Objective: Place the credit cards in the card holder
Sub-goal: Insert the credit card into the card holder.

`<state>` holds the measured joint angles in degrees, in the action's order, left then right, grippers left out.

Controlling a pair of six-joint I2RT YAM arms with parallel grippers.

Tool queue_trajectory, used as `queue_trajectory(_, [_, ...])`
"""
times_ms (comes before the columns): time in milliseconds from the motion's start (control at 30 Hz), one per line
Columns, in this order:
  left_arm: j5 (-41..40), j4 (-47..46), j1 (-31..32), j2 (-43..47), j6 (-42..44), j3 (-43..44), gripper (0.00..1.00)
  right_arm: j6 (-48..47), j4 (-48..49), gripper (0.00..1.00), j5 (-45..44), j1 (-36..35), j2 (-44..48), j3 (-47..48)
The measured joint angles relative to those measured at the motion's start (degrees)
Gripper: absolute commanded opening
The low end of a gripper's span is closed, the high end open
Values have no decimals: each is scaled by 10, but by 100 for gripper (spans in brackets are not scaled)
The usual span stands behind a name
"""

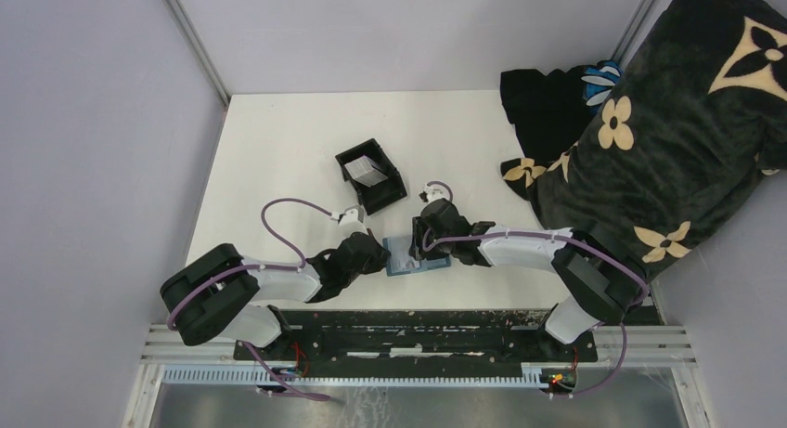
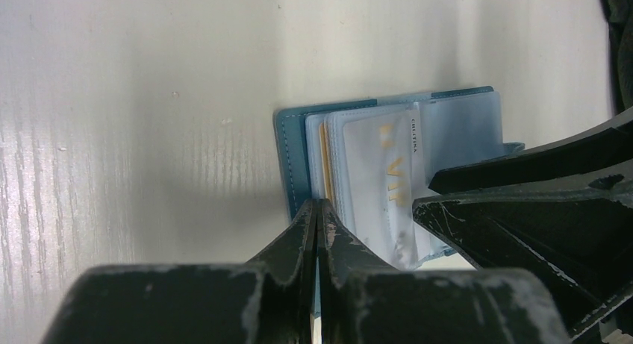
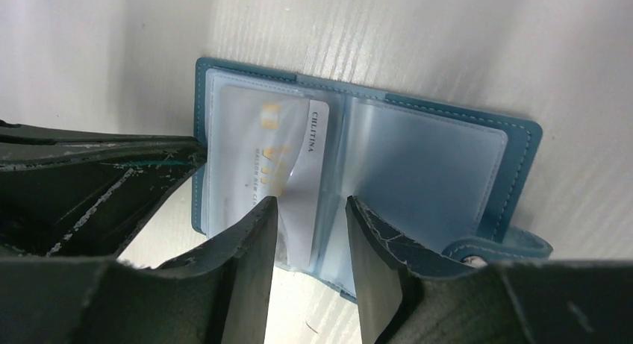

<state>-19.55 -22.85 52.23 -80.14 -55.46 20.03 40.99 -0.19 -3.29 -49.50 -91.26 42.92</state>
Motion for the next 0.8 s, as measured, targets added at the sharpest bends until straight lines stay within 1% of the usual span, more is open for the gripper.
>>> queue_trajectory(267, [0, 0, 0, 4, 0, -3, 5, -6, -38, 46, -17, -3, 29, 0])
queue_trajectory(467, [0, 1, 0, 7, 0, -5, 5, -8, -45, 46, -19, -3, 41, 0])
queue_trajectory(667, [1, 1, 0, 7, 0, -5, 5, -10, -47, 47, -17, -7, 39, 2])
queue_trajectory(800, [1, 1, 0, 7, 0, -5, 5, -13, -48, 46, -15, -15, 17, 20])
